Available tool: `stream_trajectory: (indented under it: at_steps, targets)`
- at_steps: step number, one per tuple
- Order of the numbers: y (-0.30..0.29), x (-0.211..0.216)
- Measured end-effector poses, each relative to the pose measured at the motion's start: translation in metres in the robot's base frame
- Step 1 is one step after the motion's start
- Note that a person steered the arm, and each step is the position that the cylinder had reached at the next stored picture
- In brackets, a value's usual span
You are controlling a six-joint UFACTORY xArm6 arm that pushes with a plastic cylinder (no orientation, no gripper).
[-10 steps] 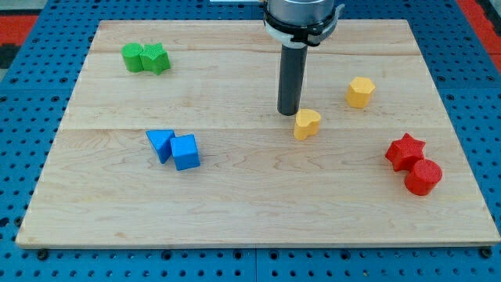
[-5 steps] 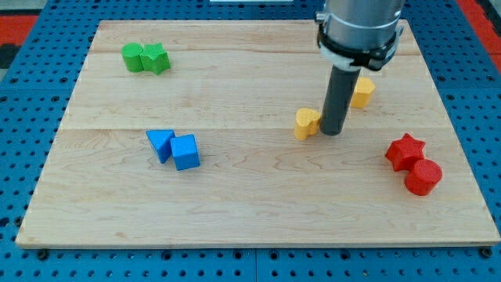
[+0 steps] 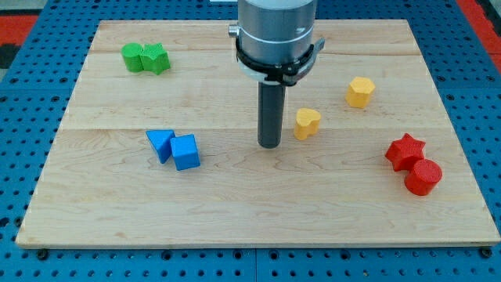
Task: Move the yellow heart into the yellow hexagon
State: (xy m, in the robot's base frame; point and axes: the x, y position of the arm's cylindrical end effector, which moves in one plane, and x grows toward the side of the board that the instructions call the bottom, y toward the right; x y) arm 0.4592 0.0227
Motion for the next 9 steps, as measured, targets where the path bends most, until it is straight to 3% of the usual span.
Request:
stream_trajectory:
  at_steps: [1,4,5,7,9]
  targets:
    - [0.020,-0.040]
    - [0.018,0.001]
    - [0.035,-0.005]
    - [0.073,-0.096]
    - [0.070,-0.098]
